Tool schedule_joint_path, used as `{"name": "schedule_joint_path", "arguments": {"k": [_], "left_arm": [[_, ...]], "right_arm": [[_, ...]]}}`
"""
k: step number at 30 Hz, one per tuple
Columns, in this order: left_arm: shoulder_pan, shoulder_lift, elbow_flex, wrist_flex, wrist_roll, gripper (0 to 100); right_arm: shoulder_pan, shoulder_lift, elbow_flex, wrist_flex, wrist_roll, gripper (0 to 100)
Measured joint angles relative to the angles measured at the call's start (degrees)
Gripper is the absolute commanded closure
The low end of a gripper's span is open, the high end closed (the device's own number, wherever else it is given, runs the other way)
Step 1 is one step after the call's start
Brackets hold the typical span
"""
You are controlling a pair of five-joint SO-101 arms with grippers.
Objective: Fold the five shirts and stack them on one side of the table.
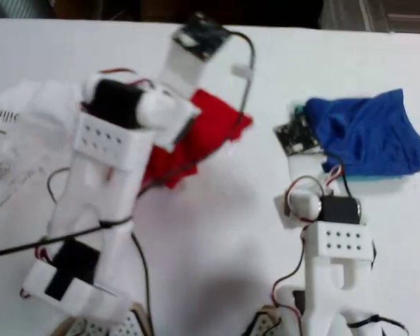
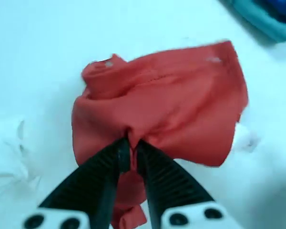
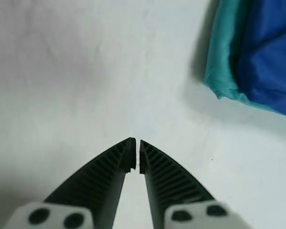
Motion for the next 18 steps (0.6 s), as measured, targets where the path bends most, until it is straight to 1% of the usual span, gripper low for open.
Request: {"name": "schedule_joint_path", "arguments": {"k": [5, 8, 10, 12, 14, 17, 18], "left_arm": [[1.7, -0.1, 8.3, -0.4, 0.0, 97], [1.1, -0.1, 14.4, -3.3, 0.0, 97], [-0.7, -0.1, 17.4, -5.4, 0.0, 97], [-4.1, -0.1, 19.8, -6.9, 0.0, 97], [-9.0, -0.1, 22.4, -7.9, 0.0, 97], [-18.4, -0.1, 27.4, -10.1, -0.4, 97], [-22.1, -0.1, 29.3, -11.0, -1.7, 97]], "right_arm": [[0.0, 0.0, 4.1, -1.6, 0.0, 97.8], [0.0, 0.0, 4.7, -1.7, 0.0, 97.8], [0.0, 0.0, 4.9, -1.7, 0.0, 97.8], [0.0, 0.0, 4.9, -2.0, 0.0, 97.8], [0.0, 0.0, 4.9, -2.9, 0.0, 97.8], [0.3, 0.0, 4.9, -3.7, 0.0, 97.8], [0.7, 0.0, 4.9, -4.0, 0.0, 97.8]]}}
